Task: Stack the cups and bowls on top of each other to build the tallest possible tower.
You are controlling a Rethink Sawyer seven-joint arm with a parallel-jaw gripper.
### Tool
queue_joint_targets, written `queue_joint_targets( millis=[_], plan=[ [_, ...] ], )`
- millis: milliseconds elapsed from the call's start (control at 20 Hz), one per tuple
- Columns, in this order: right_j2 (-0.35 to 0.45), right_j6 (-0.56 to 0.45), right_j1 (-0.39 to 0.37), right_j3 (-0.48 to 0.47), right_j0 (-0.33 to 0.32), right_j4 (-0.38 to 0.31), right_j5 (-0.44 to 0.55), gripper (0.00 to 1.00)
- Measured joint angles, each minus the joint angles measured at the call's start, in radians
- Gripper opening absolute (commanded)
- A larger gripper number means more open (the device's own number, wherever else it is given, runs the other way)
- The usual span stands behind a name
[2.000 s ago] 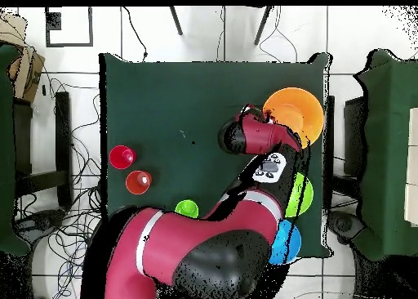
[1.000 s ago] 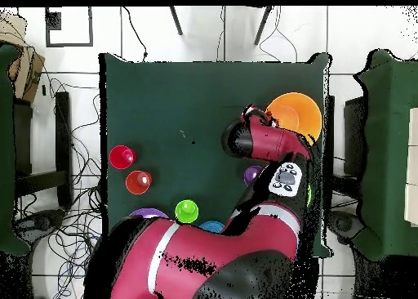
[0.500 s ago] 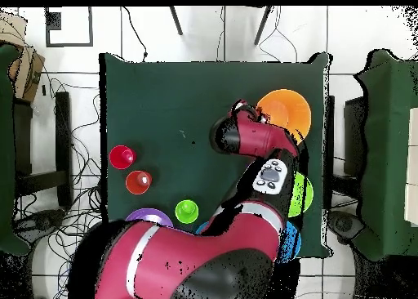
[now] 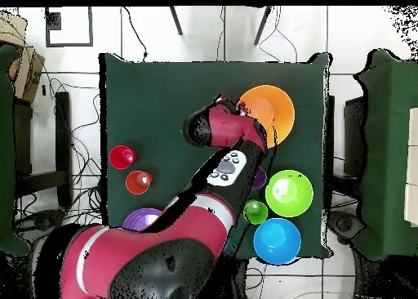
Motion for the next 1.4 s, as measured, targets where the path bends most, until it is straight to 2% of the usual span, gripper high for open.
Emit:
queue_joint_targets(
  millis=[400,1400],
  plan=[
    [-0.085,0.012,0.063,-0.035,0.081,0.092,0.050,0.00],
    [-0.151,0.013,0.065,-0.033,0.147,0.193,0.082,0.00]
  ],
)
